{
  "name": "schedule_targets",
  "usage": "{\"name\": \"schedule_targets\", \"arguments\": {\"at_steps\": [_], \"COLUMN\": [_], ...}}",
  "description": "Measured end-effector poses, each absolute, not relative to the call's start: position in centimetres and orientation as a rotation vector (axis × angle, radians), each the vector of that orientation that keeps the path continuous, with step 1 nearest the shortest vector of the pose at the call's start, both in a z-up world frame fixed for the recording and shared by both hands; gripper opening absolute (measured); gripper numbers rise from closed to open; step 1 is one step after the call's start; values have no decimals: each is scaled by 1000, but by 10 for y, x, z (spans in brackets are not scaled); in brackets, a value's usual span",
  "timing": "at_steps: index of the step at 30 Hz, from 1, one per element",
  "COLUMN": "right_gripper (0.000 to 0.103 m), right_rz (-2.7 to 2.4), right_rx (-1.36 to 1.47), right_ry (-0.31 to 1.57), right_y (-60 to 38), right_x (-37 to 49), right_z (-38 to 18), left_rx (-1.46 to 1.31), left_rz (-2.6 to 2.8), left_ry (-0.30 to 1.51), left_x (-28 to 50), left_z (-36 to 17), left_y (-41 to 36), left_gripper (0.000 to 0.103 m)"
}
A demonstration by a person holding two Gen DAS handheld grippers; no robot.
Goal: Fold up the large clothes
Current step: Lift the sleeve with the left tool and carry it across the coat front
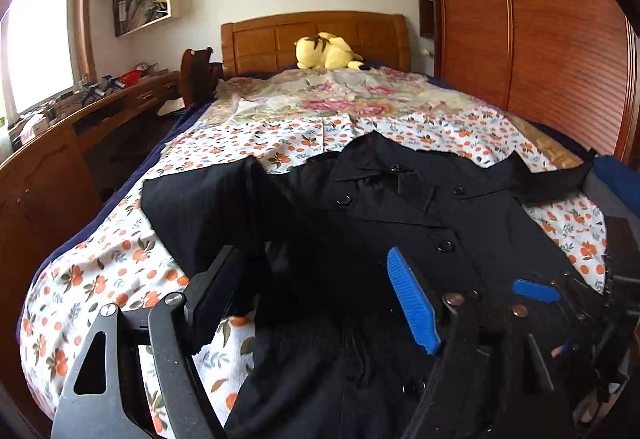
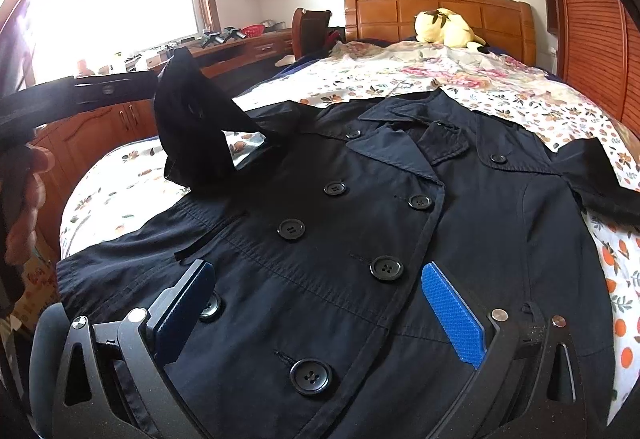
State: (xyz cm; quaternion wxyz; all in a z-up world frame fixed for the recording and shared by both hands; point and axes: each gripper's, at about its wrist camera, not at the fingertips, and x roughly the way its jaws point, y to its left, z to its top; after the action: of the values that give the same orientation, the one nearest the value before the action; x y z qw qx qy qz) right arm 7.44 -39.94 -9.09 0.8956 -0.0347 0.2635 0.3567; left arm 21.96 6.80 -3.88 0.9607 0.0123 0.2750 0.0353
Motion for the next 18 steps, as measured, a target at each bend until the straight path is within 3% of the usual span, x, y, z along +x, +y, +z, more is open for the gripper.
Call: {"name": "schedule_targets", "arguments": {"at_steps": [6, 18], "right_gripper": [103, 103], "right_rz": [736, 717], "right_rx": [-87, -115], "right_ry": [549, 534], "right_y": [-398, -402], "right_x": [71, 61], "right_z": [-92, -91], "left_rx": [12, -180], "left_rz": [130, 64], "left_ry": [568, 674], "left_x": [212, 288], "left_z": [-49, -82], "left_y": [89, 185], "left_gripper": [77, 77]}}
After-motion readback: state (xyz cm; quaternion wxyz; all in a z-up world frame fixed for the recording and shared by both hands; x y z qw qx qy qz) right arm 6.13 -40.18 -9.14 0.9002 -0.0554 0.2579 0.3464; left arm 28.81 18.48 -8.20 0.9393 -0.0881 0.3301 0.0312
